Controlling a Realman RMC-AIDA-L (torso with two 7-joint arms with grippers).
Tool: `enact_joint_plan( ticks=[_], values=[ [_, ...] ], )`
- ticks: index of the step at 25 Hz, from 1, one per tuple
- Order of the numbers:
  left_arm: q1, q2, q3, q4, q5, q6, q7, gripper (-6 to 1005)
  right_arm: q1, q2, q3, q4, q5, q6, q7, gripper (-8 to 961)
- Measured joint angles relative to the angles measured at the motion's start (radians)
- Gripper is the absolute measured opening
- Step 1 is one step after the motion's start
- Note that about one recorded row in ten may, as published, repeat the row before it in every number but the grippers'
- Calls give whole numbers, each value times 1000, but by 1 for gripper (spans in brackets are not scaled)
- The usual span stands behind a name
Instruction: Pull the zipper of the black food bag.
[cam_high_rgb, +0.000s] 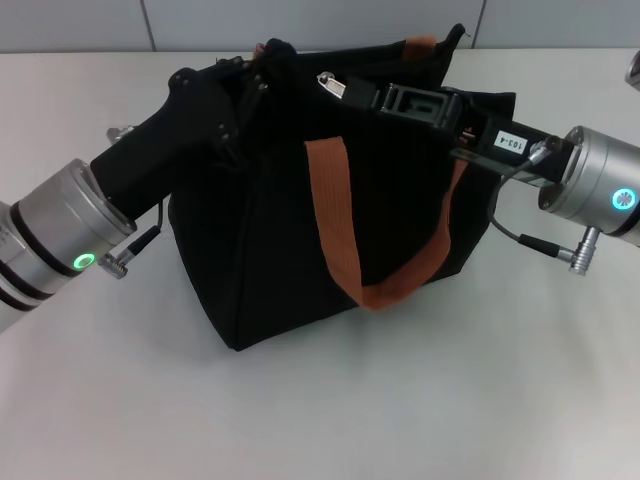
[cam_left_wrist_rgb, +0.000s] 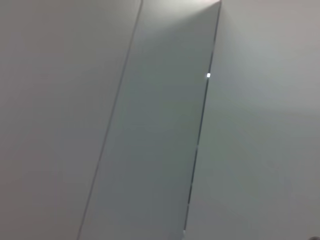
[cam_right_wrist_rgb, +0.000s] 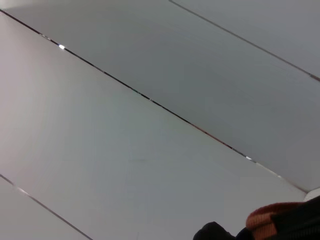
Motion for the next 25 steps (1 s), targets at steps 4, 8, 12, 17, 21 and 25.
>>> enact_joint_plan(
  ticks=[4,8,12,17,21,25],
  values=[
    [13,0,-15,1,0,4,0,26,-4,-1,1,-1,0,-1,0,0],
    [16,0,-13,-1,-1,11,0,26,11,-2,-9,-11,-4,0,0,-1],
    [16,0,-11,-2,0,16,0,25,15,-2,-8,-12,-5,5,-5,-1],
    [16,0,-10,-6,0,19,0,24,-2,0,4,-22,1,-16,-95,15],
    [16,0,-10,-9,4,19,0,25,-56,3,16,-65,39,-72,-293,36],
    [15,0,-10,-9,5,22,0,26,-62,1,16,-64,46,-57,-308,148]
  ],
)
